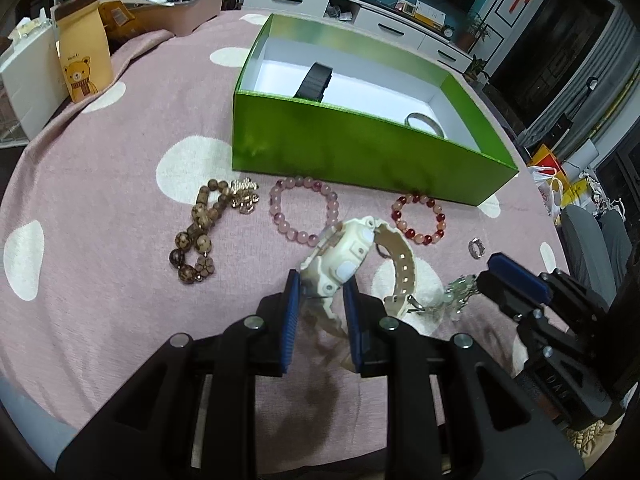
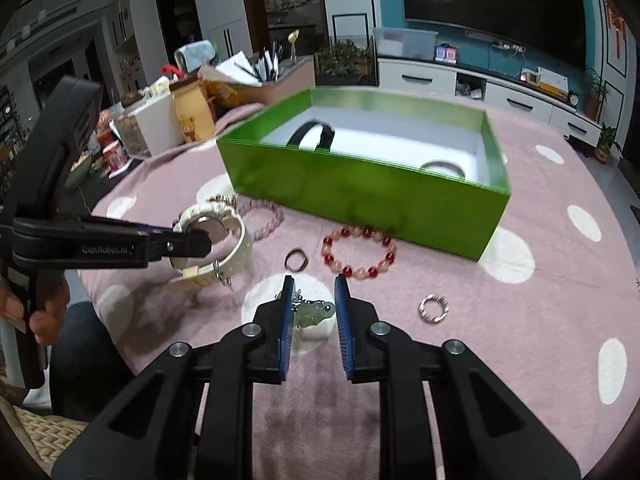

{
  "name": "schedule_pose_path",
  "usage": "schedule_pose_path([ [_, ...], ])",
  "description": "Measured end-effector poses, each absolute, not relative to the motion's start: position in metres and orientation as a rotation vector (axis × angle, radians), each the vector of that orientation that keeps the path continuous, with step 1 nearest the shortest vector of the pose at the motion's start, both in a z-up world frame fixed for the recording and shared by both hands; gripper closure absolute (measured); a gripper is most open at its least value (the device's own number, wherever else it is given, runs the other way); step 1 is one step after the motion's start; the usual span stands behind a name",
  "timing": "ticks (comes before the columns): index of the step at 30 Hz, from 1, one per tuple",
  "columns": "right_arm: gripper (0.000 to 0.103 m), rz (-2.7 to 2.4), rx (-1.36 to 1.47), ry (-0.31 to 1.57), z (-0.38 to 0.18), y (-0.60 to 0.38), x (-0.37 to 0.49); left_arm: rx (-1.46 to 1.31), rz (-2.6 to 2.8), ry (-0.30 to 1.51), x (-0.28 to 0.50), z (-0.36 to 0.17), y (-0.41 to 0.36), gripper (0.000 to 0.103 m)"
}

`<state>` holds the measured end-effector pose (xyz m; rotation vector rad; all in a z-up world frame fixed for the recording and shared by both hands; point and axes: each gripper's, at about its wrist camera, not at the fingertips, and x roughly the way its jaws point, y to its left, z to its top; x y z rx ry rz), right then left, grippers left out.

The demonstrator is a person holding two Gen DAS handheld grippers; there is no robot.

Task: Organize jewelry
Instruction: 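Carry the white watch and jade charm into the green box and release both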

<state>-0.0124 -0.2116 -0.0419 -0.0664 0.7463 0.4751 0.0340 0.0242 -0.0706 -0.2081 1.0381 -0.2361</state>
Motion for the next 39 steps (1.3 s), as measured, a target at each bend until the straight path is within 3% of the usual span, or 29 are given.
schedule_pose_path([
  [24,0.083,0.377,-0.078,0.501,0.048,-0.250,0.034,-0.176,-0.253,0.908,0.084,0.006,0.014,0.082],
  [39,0.083,0.359,-0.082,0.503,0.051,-0.247,0.089,-0.164,-0.236,0.909,0.145,0.023,0.015,0.081],
])
